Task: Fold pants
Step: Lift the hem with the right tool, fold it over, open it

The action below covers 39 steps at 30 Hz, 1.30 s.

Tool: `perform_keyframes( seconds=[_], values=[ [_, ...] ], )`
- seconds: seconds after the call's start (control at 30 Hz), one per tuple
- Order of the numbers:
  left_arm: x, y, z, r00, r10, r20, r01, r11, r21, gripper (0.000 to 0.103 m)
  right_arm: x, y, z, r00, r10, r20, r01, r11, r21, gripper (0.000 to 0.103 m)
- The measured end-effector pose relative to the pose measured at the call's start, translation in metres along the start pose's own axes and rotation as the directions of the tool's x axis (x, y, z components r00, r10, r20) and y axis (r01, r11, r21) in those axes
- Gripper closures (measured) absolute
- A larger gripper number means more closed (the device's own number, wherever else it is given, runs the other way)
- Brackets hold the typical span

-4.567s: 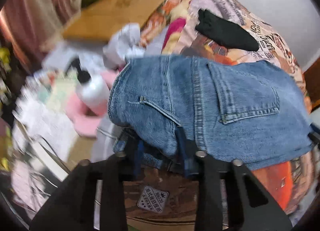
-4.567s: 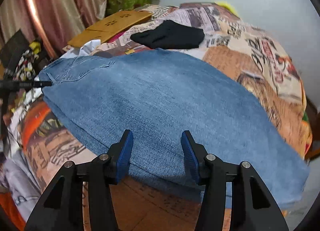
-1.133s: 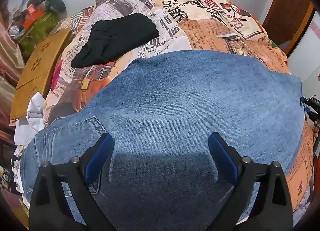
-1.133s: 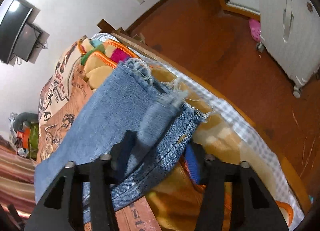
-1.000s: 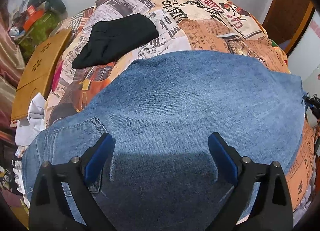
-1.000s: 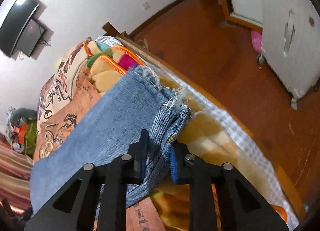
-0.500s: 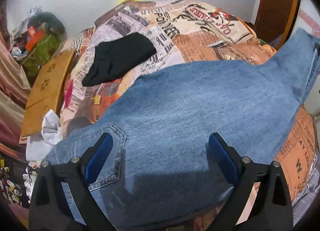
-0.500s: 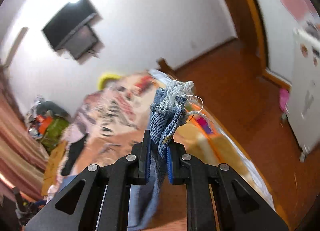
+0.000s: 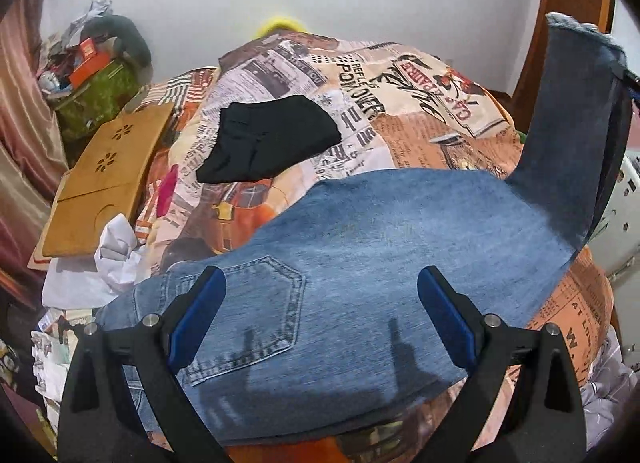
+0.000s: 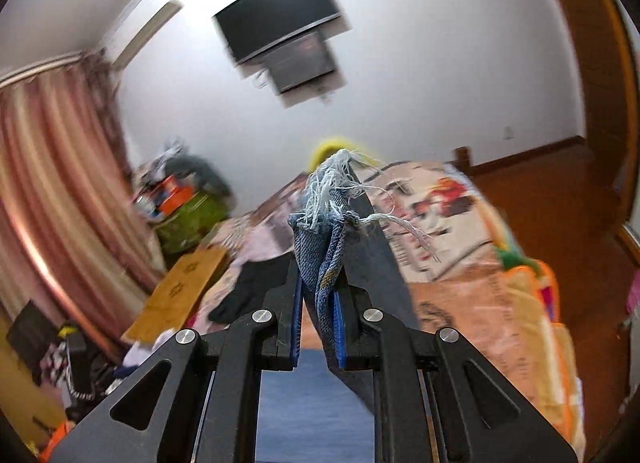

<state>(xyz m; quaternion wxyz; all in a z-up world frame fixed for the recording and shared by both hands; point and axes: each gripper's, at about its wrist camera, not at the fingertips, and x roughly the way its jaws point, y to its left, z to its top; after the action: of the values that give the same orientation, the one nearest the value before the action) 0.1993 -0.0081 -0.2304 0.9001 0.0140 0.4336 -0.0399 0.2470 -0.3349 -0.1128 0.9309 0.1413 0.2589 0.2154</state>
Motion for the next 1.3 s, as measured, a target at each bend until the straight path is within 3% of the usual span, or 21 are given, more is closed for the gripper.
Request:
perform_keyframes(
  seconds=[0.2, 0.43, 0.6, 0.73, 0.77, 0.83, 0.97, 1.1, 1.2, 1.3],
  values=[
    [0.001, 0.011, -0.008, 1.000, 0.002, -0.010, -0.003, 1.000, -0.027, 0.005, 0.051, 0.029, -0.044, 0.981, 0.087, -0.171, -0.096, 0.994, -0.046, 0.091],
    [0.009, 0.016, -0.014, 0.999, 0.007, -0.043, -0.008, 0.999, -0.039, 0.005, 0.104, 0.052, -0.105, 0.911, 0.120, -0.395, -0.168, 0.982, -0.089, 0.091],
    [0.012, 0.013, -0.012, 0.999, 0.006, -0.050, -0.008, 0.999, -0.039, 0.005, 0.120, 0.059, -0.126, 0.868, 0.101, -0.486, -0.169, 0.981, -0.099, 0.084],
    [0.012, 0.005, -0.005, 0.999, 0.007, -0.050, -0.008, 1.000, -0.020, 0.005, 0.118, 0.060, -0.128, 0.842, 0.140, -0.522, -0.200, 0.978, -0.060, 0.067],
    [0.012, 0.003, -0.002, 0.999, 0.003, -0.050, -0.004, 1.000, -0.016, 0.005, 0.113, 0.061, -0.125, 0.840, 0.159, -0.519, -0.214, 0.976, -0.047, 0.059],
    [0.012, -0.004, 0.007, 0.999, -0.015, -0.047, 0.014, 1.000, -0.007, 0.005, 0.101, 0.064, -0.120, 0.851, 0.175, -0.495, -0.227, 0.973, -0.046, 0.054],
    [0.015, -0.026, 0.028, 0.997, -0.061, -0.040, 0.062, 0.998, 0.016, 0.005, 0.083, 0.051, -0.101, 0.893, 0.149, -0.425, -0.200, 0.977, -0.079, 0.054],
    [0.021, -0.056, 0.049, 0.993, -0.115, -0.024, 0.116, 0.992, 0.044, 0.005, 0.068, 0.022, -0.087, 0.935, 0.018, -0.354, -0.073, 0.987, -0.145, 0.054],
    [0.029, -0.085, 0.064, 0.993, -0.120, 0.001, 0.120, 0.989, 0.091, 0.005, 0.065, -0.001, -0.086, 0.935, -0.094, -0.343, 0.029, 0.982, -0.189, 0.054],
    [0.039, -0.111, 0.069, 0.993, -0.117, 0.003, 0.116, 0.982, 0.146, 0.005, 0.066, -0.022, -0.093, 0.923, -0.150, -0.354, 0.084, 0.977, -0.195, 0.054]
  ],
)
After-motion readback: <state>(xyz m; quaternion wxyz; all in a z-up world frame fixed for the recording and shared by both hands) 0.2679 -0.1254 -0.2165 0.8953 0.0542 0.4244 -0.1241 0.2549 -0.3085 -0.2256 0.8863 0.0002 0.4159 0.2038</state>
